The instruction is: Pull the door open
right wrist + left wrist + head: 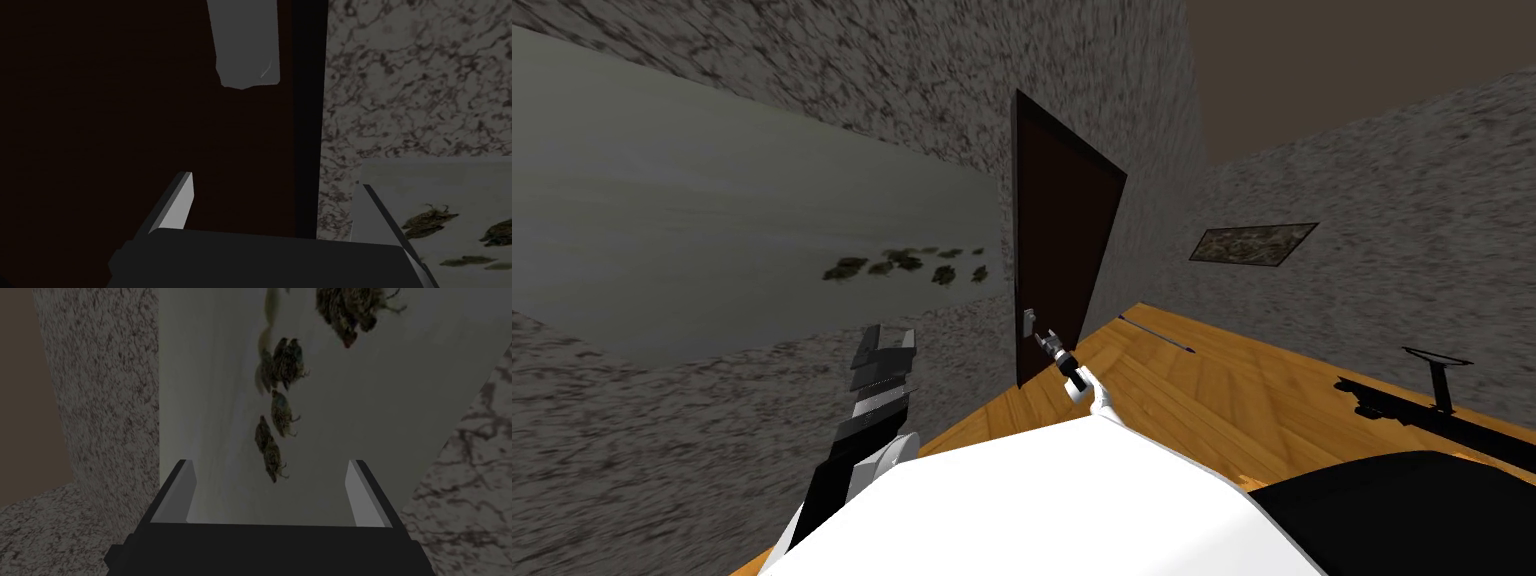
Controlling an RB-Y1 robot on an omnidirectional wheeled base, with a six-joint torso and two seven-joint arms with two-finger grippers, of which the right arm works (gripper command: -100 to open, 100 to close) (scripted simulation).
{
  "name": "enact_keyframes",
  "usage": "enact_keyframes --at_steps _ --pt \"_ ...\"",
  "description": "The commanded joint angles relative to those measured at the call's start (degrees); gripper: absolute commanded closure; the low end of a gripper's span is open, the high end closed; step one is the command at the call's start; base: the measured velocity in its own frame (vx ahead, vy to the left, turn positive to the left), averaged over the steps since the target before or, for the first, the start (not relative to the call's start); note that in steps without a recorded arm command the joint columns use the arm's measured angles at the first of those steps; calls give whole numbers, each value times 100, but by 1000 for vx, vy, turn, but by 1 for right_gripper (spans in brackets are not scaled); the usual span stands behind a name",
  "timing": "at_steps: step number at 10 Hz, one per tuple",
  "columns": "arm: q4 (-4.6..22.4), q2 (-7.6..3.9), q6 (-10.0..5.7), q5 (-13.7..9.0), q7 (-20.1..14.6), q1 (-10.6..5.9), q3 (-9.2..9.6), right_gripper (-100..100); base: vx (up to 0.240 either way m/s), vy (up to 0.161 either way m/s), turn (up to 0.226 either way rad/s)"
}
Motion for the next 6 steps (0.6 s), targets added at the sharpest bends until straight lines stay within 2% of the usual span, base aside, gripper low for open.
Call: enact_keyframes --at_steps 1,4,5,6 --pt "161 -21 -20 89 131 -76 5 -100 59 -75 47" --pt "551 -83 -36 325 442 -266 27 -100 79 -91 79" --pt "475 -57 -36 279 378 -231 24 -100 35 -48 19" --pt "593 -69 -40 242 452 -292 -103 -100 24 -4 170"
